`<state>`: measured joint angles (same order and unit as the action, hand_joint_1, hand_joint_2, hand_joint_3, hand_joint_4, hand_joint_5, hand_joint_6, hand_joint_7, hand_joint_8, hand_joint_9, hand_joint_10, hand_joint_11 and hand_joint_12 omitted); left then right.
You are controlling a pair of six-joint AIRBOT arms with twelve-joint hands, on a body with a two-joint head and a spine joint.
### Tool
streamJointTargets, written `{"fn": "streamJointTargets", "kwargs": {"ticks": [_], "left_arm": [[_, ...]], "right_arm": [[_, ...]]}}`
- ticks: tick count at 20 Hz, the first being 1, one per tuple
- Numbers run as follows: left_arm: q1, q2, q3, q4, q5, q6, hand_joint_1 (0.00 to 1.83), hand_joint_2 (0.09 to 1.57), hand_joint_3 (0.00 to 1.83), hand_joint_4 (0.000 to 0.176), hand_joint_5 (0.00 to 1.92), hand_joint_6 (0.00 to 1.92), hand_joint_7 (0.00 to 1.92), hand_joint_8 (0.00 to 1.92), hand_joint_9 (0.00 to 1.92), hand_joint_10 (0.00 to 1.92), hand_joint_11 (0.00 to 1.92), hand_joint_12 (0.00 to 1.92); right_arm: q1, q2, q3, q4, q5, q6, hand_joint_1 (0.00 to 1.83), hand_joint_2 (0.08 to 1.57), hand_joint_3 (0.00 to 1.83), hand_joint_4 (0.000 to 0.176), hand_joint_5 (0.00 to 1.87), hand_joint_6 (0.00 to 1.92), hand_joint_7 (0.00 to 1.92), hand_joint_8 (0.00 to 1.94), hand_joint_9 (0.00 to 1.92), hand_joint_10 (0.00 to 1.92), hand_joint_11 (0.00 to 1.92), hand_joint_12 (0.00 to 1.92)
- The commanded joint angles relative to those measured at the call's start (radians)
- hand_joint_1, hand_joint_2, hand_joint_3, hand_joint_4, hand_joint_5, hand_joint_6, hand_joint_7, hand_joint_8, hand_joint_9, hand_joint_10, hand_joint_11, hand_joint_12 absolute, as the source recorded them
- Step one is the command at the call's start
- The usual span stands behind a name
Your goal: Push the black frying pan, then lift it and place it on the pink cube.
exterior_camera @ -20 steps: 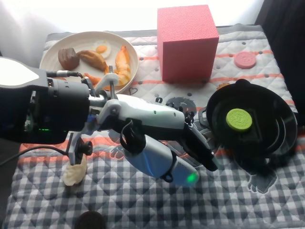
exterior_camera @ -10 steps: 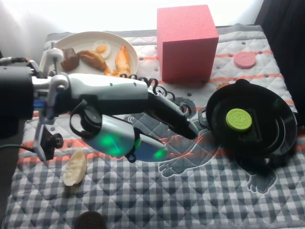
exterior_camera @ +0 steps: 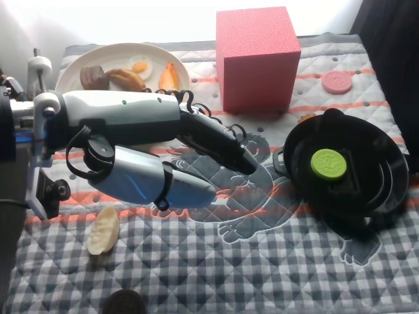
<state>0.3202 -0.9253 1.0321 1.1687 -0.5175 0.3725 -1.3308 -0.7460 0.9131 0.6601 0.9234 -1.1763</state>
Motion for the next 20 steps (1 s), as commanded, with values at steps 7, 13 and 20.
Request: {"fn": "streamJointTargets", "kwargs": {"ticks": [7,13,20], "left_arm": [[0.016,0.032,-0.014,-0.12,-0.069,0.053,0.53,1.3,0.0,0.0,0.4,0.45,0.56,0.01,0.31,0.45,0.0,1.11],[0.025,0.033,-0.014,-0.135,-0.074,0.055,0.51,1.32,0.0,0.0,0.4,0.46,0.56,0.01,0.27,0.46,0.0,1.09],[0.042,0.037,-0.014,-0.164,-0.078,0.069,0.51,1.32,0.0,0.0,0.39,0.5,0.58,0.01,0.29,0.56,0.0,1.16]], "right_arm": [[0.212,-0.117,0.109,0.01,-0.14,-0.203,0.8,1.12,0.0,0.015,0.0,0.0,0.0,0.0,0.0,0.0,0.0,0.0],[0.258,-0.183,0.174,0.023,-0.198,-0.208,0.86,1.16,0.0,0.0,0.19,0.03,0.2,0.01,0.2,0.03,0.0,0.94],[0.267,-0.23,0.213,0.057,-0.224,-0.208,1.26,1.22,0.08,0.0,1.09,1.9,1.38,1.93,1.53,1.92,1.59,1.92]]}}
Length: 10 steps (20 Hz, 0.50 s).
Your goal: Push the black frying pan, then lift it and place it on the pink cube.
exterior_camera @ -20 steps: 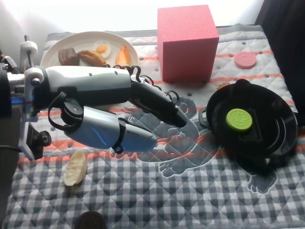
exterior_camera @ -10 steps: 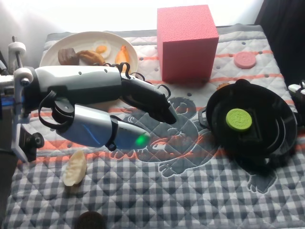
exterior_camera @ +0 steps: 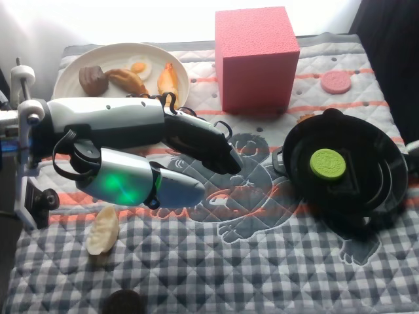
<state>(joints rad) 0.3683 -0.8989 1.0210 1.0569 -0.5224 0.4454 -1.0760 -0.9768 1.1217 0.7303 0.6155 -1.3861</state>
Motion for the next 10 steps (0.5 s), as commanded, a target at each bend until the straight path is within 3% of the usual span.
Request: {"fn": "streamJointTargets", "kwargs": {"ticks": [1,3,5,7,10], "left_arm": [[-0.001,0.012,-0.004,-0.064,-0.076,0.004,0.5,1.32,0.0,0.0,0.38,0.5,0.58,0.01,0.28,0.58,0.0,1.12],[0.017,0.021,-0.006,-0.1,-0.08,0.029,0.48,1.34,0.0,0.0,0.36,0.53,0.58,0.01,0.27,0.61,0.0,1.1],[0.023,0.024,-0.007,-0.113,-0.081,0.035,0.44,1.35,0.0,0.0,0.32,0.56,0.55,0.0,0.26,0.54,0.0,0.96],[0.027,0.025,-0.008,-0.119,-0.081,0.039,0.44,1.35,0.0,0.0,0.31,0.56,0.54,0.0,0.26,0.51,0.0,0.94],[0.045,0.034,-0.011,-0.163,-0.088,0.069,0.45,1.35,0.0,0.0,0.32,0.52,0.52,0.0,0.26,0.48,0.0,0.89]], "right_arm": [[0.011,0.0,0.005,-0.008,0.088,0.002,1.44,1.21,0.07,0.0,1.35,1.92,1.59,1.94,1.68,1.92,1.71,1.92],[0.011,0.004,-0.006,-0.009,0.116,0.002,1.44,1.25,0.08,0.0,1.46,1.92,1.66,1.94,1.74,1.92,1.77,1.92],[0.007,0.035,-0.047,-0.016,0.181,0.002,1.35,1.29,0.07,0.0,1.37,1.92,1.55,1.94,1.64,1.92,1.64,1.92],[-0.011,0.067,-0.085,-0.03,0.247,0.002,1.33,1.31,0.05,0.0,1.31,1.92,1.51,1.94,1.61,1.92,1.6,1.92],[-0.017,0.102,-0.135,-0.059,0.333,0.002,1.41,1.3,0.03,0.0,1.33,1.92,1.53,1.94,1.62,1.92,1.59,1.92]]}}
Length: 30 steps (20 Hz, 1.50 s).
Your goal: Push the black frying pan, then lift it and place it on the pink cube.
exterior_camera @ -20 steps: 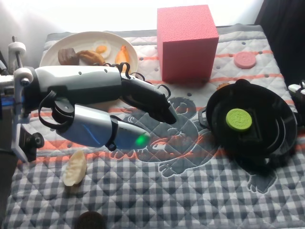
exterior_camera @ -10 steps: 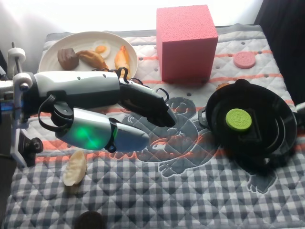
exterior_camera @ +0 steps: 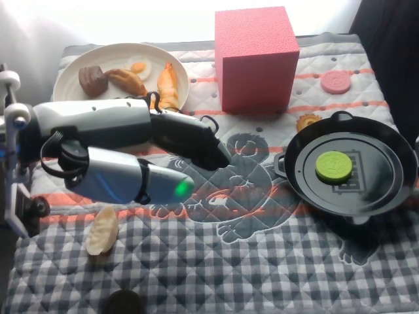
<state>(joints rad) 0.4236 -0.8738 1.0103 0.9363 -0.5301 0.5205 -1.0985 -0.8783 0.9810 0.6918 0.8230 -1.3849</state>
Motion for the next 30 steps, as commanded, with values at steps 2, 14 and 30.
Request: {"fn": "streamJointTargets", "kwargs": {"ticks": [2,14,30], "left_arm": [[0.001,0.015,-0.003,-0.062,-0.082,0.006,0.46,1.36,0.0,0.0,0.3,0.53,0.5,0.0,0.21,0.52,0.0,0.85],[0.027,0.027,-0.009,-0.125,-0.09,0.049,0.49,1.35,0.0,0.0,0.33,0.56,0.53,0.01,0.23,0.53,0.0,0.72],[0.041,0.032,-0.011,-0.137,-0.09,0.055,0.48,1.37,0.0,0.0,0.25,0.74,0.53,0.02,0.22,0.68,0.0,1.1]], "right_arm": [[0.006,0.018,-0.02,-0.027,0.18,0.002,1.33,1.35,0.04,0.0,1.33,1.92,1.5,1.94,1.58,1.92,1.54,1.92],[-0.094,0.06,-0.091,-0.095,0.51,0.21,1.37,1.35,0.0,0.0,1.23,1.92,1.54,1.94,1.68,1.92,1.69,1.92],[0.173,0.058,0.013,-0.185,0.37,0.2,1.54,1.26,0.0,0.0,1.29,1.92,1.59,1.94,1.71,1.92,1.71,1.92]]}}
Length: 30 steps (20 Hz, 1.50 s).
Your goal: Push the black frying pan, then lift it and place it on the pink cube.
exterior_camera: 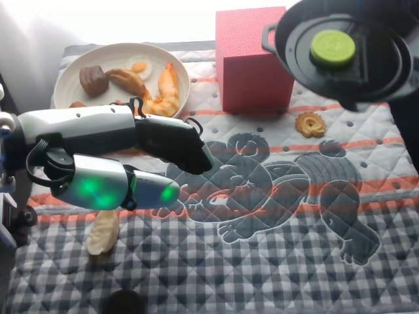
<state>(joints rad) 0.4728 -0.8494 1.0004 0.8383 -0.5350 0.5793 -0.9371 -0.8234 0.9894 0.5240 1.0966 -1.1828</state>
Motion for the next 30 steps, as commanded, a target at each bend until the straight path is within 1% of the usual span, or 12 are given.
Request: {"fn": "streamJointTargets", "kwargs": {"ticks": [1,5,9,11,13,15,16,17,19,21,24,30], "left_arm": [[-0.007,0.008,-0.001,-0.039,-0.086,-0.004,0.41,1.4,0.01,0.0,0.24,0.73,0.52,0.01,0.21,0.67,0.0,1.1],[-0.005,0.008,0.0,-0.039,-0.089,-0.004,0.28,1.44,0.0,0.0,0.23,0.69,0.48,0.01,0.18,0.64,0.0,0.91],[-0.005,0.008,0.001,-0.039,-0.093,-0.004,0.45,1.4,0.0,0.0,0.31,0.67,0.56,0.04,0.24,0.68,0.0,1.13],[-0.005,0.008,0.002,-0.039,-0.095,-0.003,0.42,1.46,0.01,0.0,0.26,0.69,0.53,0.03,0.19,0.7,0.0,1.02],[-0.006,0.007,0.004,-0.04,-0.099,-0.003,0.85,1.46,0.01,0.002,0.24,0.77,0.49,0.02,0.18,0.65,0.0,0.77],[-0.006,0.002,0.009,-0.043,-0.106,-0.002,0.91,1.44,0.0,0.0,0.27,0.71,0.49,0.02,0.22,0.6,0.0,0.8],[-0.006,-0.003,0.012,-0.043,-0.11,-0.002,0.73,1.49,0.03,0.008,0.22,0.69,0.43,0.01,0.17,0.53,0.0,0.61],[-0.006,-0.006,0.015,-0.043,-0.114,-0.002,0.7,1.51,0.03,0.008,0.2,0.69,0.39,0.0,0.14,0.51,0.0,0.5],[-0.006,-0.012,0.02,-0.043,-0.122,-0.002,0.59,1.56,0.05,0.006,0.19,0.69,0.38,0.0,0.14,0.5,0.0,0.49],[-0.006,-0.019,0.025,-0.043,-0.129,-0.002,0.73,1.53,0.02,0.001,0.23,0.59,0.38,0.01,0.14,0.47,0.0,0.42],[-0.007,-0.02,0.027,-0.047,-0.137,-0.002,0.67,1.55,0.02,0.0,0.3,0.51,0.41,0.02,0.13,0.49,0.0,0.5],[-0.007,-0.021,0.028,-0.056,-0.14,-0.002,0.78,1.49,0.0,0.0,0.35,0.49,0.45,0.03,0.18,0.42,0.0,0.65]], "right_arm": [[0.04,-0.01,0.026,-0.017,0.062,-0.004,1.55,1.26,0.0,0.0,1.3,1.92,1.56,1.94,1.69,1.92,1.7,1.92],[0.154,-0.076,0.113,-0.018,-0.067,-0.032,1.58,1.22,0.0,0.0,1.36,1.92,1.62,1.94,1.72,1.92,1.71,1.92],[0.249,-0.141,0.199,-0.018,-0.181,-0.061,1.54,1.23,0.0,0.0,1.36,1.92,1.6,1.94,1.7,1.92,1.69,1.92],[0.299,-0.178,0.245,-0.018,-0.236,-0.088,1.5,1.25,0.0,0.0,1.34,1.92,1.57,1.94,1.67,1.92,1.66,1.92],[0.332,-0.211,0.288,-0.018,-0.277,-0.091,1.47,1.27,0.0,0.0,1.3,1.92,1.51,1.94,1.64,1.92,1.68,1.92],[0.359,-0.245,0.331,-0.018,-0.312,-0.093,1.51,1.26,0.0,0.0,1.29,1.92,1.47,1.94,1.61,1.92,1.64,1.92],[0.374,-0.262,0.353,-0.017,-0.332,-0.093,1.47,1.26,0.0,0.0,1.33,1.92,1.45,1.94,1.6,1.92,1.63,1.92],[0.383,-0.277,0.373,-0.017,-0.35,-0.094,1.47,1.26,0.0,0.0,1.35,1.92,1.49,1.94,1.62,1.92,1.65,1.92],[0.396,-0.304,0.407,-0.013,-0.376,-0.094,1.51,1.26,0.0,0.0,1.35,1.92,1.51,1.94,1.62,1.92,1.66,1.92],[0.401,-0.327,0.433,-0.011,-0.399,-0.094,1.51,1.25,0.0,0.0,1.32,1.92,1.47,1.94,1.57,1.92,1.59,1.92],[0.402,-0.344,0.451,-0.004,-0.418,-0.095,1.46,1.27,0.0,0.0,1.33,1.92,1.5,1.94,1.59,1.92,1.62,1.92],[0.402,-0.364,0.462,0.004,-0.445,-0.096,1.51,1.26,0.0,0.0,1.16,1.92,1.4,1.94,1.54,1.92,1.61,1.92]]}}
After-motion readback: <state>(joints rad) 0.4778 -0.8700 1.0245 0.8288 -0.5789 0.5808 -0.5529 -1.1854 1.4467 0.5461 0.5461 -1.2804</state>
